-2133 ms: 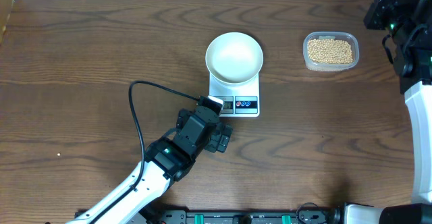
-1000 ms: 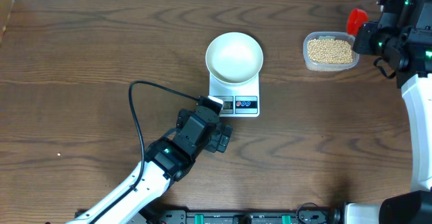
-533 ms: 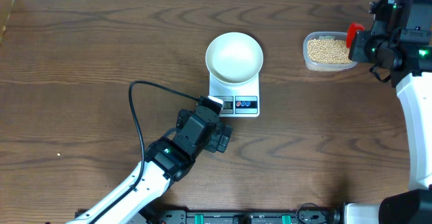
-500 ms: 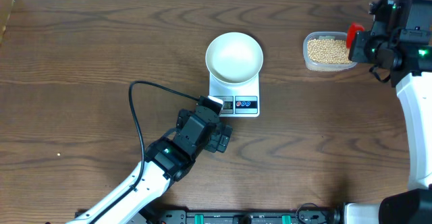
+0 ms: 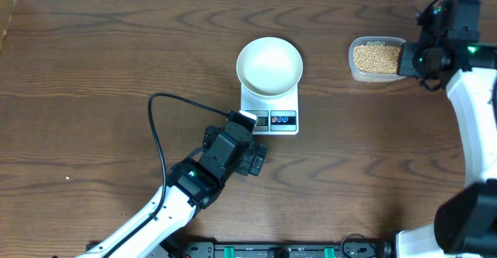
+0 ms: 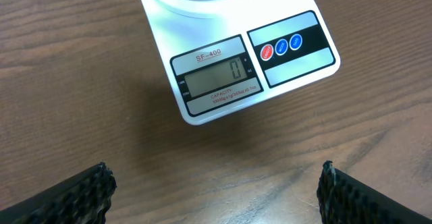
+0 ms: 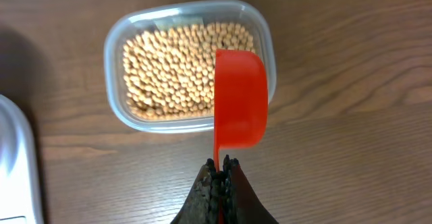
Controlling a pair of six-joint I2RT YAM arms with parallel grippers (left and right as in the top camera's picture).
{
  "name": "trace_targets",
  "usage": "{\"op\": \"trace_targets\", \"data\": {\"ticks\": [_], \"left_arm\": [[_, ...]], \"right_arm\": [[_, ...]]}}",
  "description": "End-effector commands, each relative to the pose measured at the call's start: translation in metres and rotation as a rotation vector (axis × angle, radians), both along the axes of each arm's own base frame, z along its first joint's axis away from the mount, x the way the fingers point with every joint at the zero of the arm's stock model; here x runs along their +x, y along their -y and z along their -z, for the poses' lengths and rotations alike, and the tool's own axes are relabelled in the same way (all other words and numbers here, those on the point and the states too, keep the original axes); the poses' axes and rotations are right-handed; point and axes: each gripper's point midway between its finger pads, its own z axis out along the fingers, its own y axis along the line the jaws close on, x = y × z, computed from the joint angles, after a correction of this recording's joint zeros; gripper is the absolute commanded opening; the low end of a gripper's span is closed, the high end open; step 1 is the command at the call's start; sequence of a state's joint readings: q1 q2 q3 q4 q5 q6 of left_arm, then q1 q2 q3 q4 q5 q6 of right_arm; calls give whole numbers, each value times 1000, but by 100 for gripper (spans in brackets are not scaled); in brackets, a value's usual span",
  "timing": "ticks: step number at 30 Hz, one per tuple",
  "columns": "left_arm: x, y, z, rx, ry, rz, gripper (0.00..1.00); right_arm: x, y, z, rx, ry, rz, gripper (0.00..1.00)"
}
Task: Scoop item into bowl and weigh 50g on scale
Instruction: 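Lower the red scoop into the soybean tub with the right gripper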
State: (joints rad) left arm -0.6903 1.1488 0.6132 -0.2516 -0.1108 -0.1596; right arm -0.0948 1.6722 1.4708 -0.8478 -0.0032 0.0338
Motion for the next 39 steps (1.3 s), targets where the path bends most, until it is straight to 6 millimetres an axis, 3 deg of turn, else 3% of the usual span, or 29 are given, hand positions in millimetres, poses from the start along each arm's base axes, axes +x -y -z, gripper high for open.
{"op": "trace_targets", "data": {"ticks": [1,14,23,31,39], "left_arm": [[-2,-1,1,6,1,5,98],[-2,-1,1,6,1,5,98],[-2,-1,1,6,1,5,98],[-2,-1,1,6,1,5,98],[-2,-1,1,6,1,5,98]], "right_arm": [[6,1,8,-35,-17,-42,1],[34,-2,55,-2,-45,-53,1],[40,-32,79,199,-75,-57,1],[43,-53,79,354,-75,-38,1],[44,-56,72,466,-62,-30,1]]}}
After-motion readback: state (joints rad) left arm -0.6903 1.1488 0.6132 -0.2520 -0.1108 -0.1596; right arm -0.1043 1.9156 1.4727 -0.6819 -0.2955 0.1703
